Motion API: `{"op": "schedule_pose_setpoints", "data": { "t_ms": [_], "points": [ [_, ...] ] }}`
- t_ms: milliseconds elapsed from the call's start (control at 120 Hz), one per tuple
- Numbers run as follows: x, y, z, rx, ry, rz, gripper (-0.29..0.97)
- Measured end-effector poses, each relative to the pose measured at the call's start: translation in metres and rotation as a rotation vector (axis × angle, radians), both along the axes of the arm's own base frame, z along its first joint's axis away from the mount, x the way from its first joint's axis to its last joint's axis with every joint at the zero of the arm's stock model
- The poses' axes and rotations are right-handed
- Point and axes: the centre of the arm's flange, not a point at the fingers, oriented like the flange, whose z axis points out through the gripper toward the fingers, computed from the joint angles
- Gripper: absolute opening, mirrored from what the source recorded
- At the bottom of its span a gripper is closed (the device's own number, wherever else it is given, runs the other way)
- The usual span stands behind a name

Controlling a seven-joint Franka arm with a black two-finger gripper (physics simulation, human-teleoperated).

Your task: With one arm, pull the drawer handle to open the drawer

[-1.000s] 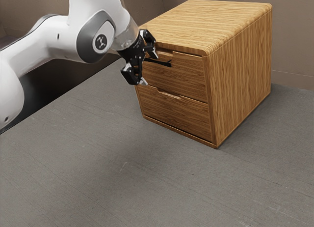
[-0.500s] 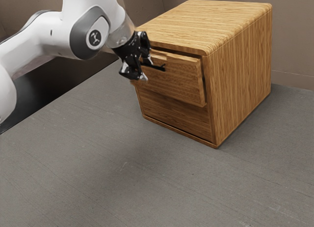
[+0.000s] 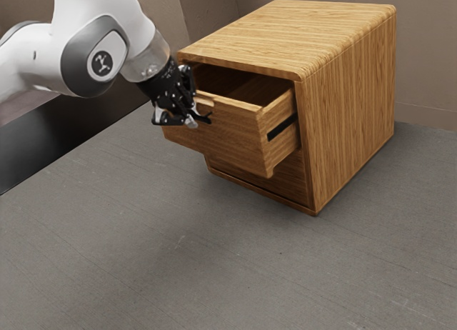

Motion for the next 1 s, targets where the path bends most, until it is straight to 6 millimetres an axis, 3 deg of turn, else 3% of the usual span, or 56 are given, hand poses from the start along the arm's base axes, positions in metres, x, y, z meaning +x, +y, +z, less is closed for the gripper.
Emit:
{"op": "schedule_pose_setpoints", "data": {
  "t_ms": [1000],
  "points": [
    [-0.092,0.002,0.003,-0.047,-0.032,0.045,-0.08]
  ]
}}
